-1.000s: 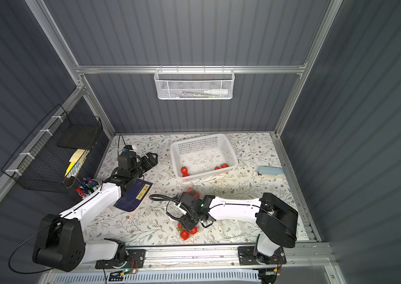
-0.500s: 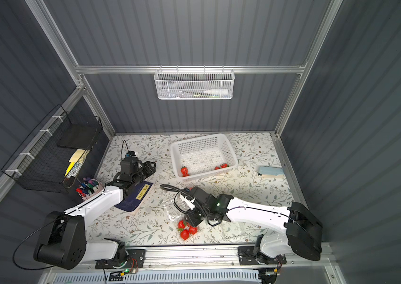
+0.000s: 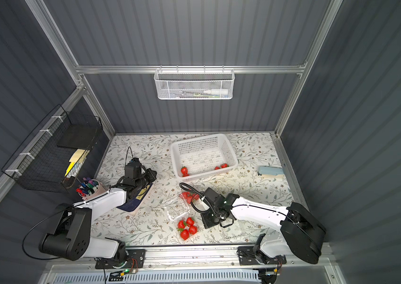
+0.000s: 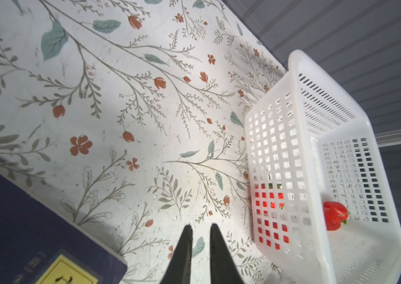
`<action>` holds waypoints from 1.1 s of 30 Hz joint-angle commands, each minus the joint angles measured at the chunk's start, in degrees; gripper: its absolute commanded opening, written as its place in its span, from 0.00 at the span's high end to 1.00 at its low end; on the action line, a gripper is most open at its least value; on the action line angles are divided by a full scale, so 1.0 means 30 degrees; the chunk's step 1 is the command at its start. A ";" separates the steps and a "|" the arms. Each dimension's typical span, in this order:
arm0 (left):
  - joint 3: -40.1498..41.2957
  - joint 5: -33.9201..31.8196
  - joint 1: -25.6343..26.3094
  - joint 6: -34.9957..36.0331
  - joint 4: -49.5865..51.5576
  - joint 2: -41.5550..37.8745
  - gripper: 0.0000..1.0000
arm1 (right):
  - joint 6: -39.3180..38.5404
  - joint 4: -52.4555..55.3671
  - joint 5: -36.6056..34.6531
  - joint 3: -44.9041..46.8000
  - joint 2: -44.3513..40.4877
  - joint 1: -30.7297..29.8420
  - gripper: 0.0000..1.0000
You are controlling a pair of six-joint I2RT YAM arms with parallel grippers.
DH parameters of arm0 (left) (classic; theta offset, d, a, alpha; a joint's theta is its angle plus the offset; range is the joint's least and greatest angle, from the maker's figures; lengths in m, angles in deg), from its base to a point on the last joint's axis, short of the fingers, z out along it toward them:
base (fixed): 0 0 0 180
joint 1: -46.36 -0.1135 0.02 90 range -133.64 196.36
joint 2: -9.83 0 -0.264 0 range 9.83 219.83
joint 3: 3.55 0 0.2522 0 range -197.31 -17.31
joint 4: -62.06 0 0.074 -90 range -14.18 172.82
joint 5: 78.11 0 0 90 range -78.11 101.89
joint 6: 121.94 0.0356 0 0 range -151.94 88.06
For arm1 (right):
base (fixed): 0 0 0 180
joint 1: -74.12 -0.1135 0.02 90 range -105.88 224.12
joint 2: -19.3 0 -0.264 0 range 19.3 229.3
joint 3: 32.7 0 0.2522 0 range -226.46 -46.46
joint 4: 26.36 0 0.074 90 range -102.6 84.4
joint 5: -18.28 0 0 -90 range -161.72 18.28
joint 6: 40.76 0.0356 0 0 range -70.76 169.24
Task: Pack strawberries into containers
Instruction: Adjust the packing box at the center of the board.
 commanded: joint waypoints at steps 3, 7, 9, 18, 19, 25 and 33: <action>0.0391 0.0481 -0.0123 0.0396 -0.0697 0.0128 0.83 | 0.0109 -0.1370 -0.0005 -0.1629 0.2546 -0.0024 0.97; 0.0299 0.0325 -0.0131 0.0416 -0.0578 0.0027 0.83 | -0.0554 -0.1473 -0.0365 -0.3603 0.4442 0.0034 0.98; 0.0304 0.0280 -0.0138 0.0433 -0.0569 -0.0045 0.83 | -0.0812 -0.1003 -0.0893 -0.4440 0.4968 0.0034 0.98; 0.0442 0.0338 -0.0134 0.0416 -0.0797 0.0239 0.82 | -0.0792 -0.0790 -0.0367 -0.5135 0.4902 0.0035 0.98; 0.0473 0.0380 -0.0130 0.0436 -0.0851 0.0281 0.82 | -0.0736 -0.0891 -0.0235 -0.5135 0.4844 0.0032 0.98; 0.0509 0.0433 -0.0137 0.0421 -0.0818 0.0188 0.82 | -0.0567 -0.1197 0.0679 -0.5747 0.5266 -0.0125 0.97; 0.0860 0.0323 -0.0130 0.0357 -0.0752 -0.0279 0.82 | -0.0171 -0.1696 0.0938 -0.6538 0.6077 -0.0865 0.97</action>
